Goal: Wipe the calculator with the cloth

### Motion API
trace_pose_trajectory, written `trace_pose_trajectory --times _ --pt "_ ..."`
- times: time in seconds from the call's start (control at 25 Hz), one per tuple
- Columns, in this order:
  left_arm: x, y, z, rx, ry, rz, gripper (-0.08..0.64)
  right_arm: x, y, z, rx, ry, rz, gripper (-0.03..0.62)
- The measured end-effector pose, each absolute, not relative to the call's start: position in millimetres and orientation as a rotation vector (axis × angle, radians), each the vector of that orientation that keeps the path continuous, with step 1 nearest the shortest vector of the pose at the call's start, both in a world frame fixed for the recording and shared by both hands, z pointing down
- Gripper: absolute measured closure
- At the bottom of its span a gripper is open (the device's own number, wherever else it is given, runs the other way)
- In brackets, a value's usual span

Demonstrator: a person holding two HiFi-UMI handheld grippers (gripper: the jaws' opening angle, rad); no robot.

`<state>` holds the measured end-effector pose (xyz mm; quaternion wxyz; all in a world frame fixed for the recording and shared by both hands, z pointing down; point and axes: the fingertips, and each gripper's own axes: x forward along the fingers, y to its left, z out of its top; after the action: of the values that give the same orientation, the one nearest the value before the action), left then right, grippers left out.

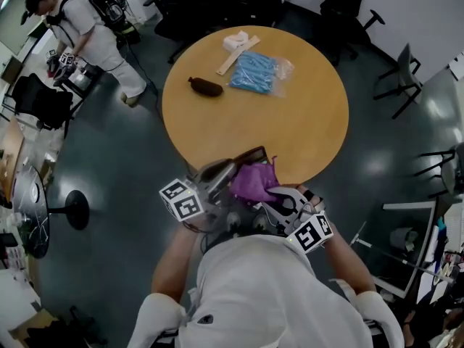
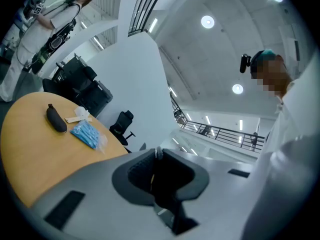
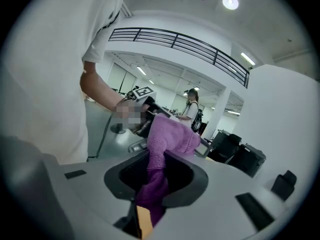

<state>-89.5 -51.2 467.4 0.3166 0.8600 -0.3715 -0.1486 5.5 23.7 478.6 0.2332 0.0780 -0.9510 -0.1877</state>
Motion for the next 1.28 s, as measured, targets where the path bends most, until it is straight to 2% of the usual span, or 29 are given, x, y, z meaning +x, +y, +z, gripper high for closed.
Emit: trace_pose_trajectory --times 0.32,0.6,0.76,0.96,1.28 --pt "-90.1 -53.4 466.6 2.407 -1.031 -0.26 0.511 25.8 68.7 499.9 0.068 -2.618 -0.373 0.505" --pt "-58.4 -41.1 456.9 2.743 -1.012 0.047 0.511 61.5 13.1 432.7 0.375 -2.778 -0.257 0.505" --pt "-27.5 -27.3 462.5 2.822 -0.914 0.182 0.511 36.5 -5.9 390.7 0.41 -2.804 -0.416 0.505" --pt "3.8 -11.3 458.3 2.893 -0.774 0.203 0.511 -8.2 7.7 413.2 0.124 -2.568 -0.743 0.505" --pt "-5.1 -1.4 422.9 2.913 -0.865 0.125 0.512 14.9 -8.5 410.6 0.242 -2.544 -0.718 0.505"
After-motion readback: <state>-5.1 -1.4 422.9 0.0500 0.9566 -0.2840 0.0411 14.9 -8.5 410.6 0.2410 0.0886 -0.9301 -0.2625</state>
